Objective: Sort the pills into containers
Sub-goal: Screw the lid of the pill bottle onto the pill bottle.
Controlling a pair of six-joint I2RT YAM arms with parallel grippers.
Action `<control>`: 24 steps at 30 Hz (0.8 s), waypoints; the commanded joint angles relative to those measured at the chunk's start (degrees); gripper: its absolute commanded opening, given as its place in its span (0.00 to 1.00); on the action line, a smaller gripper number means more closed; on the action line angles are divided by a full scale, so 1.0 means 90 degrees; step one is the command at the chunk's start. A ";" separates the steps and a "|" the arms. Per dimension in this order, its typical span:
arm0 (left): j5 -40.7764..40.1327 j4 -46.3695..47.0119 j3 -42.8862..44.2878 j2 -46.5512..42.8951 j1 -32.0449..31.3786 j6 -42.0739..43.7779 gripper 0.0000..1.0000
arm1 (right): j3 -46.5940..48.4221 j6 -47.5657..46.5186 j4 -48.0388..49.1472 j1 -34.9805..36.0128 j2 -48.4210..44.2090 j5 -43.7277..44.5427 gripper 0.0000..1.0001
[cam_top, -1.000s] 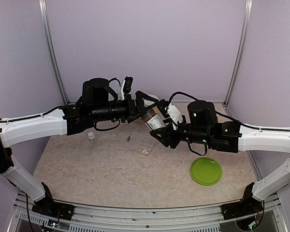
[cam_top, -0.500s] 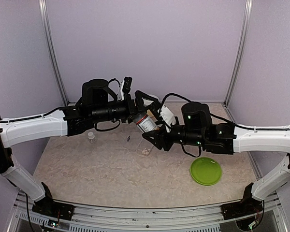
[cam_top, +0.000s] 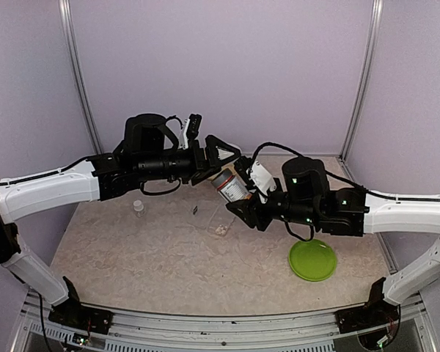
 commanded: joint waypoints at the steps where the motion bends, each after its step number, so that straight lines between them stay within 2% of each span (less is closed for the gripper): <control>1: -0.0020 -0.0774 0.0403 0.0087 0.0006 0.0166 0.99 | -0.0067 -0.0258 -0.0283 0.0061 -0.0377 0.0599 0.10; 10: 0.0133 -0.1360 0.0728 0.0434 -0.0004 0.0147 0.90 | 0.0034 -0.0443 -0.0463 0.0062 -0.0486 0.0857 0.10; 19: 0.0348 -0.1269 0.0754 0.0481 -0.0004 0.0122 0.69 | 0.0035 -0.0445 -0.0481 0.0060 -0.0458 0.0895 0.10; 24: 0.0536 -0.1109 0.0736 0.0532 -0.0022 0.0098 0.66 | 0.0043 -0.0374 -0.0442 0.0062 -0.0421 0.0921 0.10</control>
